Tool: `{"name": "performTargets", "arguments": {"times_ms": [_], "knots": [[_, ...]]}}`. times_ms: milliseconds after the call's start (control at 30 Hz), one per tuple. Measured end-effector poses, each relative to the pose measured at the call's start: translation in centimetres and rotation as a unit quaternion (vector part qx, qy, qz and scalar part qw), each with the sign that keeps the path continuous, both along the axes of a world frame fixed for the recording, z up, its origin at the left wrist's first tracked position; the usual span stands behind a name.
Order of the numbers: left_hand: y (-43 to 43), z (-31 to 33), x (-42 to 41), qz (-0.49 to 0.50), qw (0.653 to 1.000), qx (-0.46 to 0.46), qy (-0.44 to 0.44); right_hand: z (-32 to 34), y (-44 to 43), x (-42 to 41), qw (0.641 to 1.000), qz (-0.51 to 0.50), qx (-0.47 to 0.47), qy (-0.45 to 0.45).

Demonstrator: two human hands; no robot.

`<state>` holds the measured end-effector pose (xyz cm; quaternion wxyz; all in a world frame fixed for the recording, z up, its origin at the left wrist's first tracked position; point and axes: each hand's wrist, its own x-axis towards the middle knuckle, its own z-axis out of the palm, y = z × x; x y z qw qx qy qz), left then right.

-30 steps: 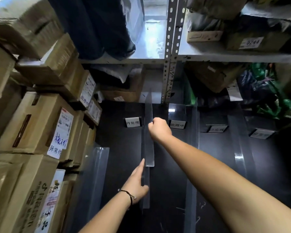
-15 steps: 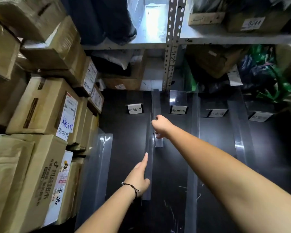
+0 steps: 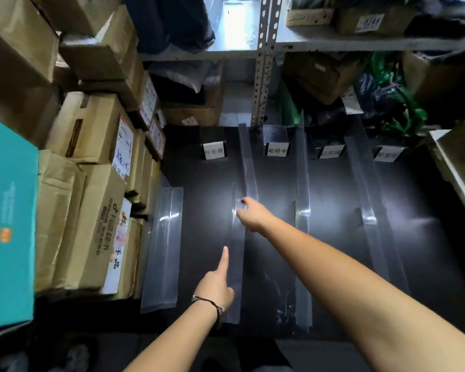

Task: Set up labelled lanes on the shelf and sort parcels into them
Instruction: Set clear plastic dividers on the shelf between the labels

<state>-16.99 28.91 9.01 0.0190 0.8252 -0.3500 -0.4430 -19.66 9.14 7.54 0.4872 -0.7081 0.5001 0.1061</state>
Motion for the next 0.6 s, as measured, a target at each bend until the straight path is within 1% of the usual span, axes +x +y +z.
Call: {"name": "performTargets", "arguments": {"times_ms": [67,200,333,467,600], "knots": [[0.7,-0.2,0.0,-0.007,1.0,0.0,0.003,0.0,0.1,0.7,0.999,0.005,-0.043,0.0],[1.1,-0.7,-0.1,-0.02,1.0,-0.016,0.01,-0.3,-0.8,2.2,0.995,0.027,-0.088,0.032],[0.5,-1.1,0.7,-0.011,0.998,-0.058,0.034,-0.7,-2.4,3.2,0.993,0.067,-0.089,0.035],[0.2,-1.8,1.8,0.008,0.993,-0.1,0.054,-0.6,-2.8,3.4,0.993,0.048,-0.11,0.019],[0.0,-2.2,2.4,0.003,0.991,-0.109,0.072,-0.8,-1.5,3.6,0.991,0.034,-0.127,-0.006]]}}
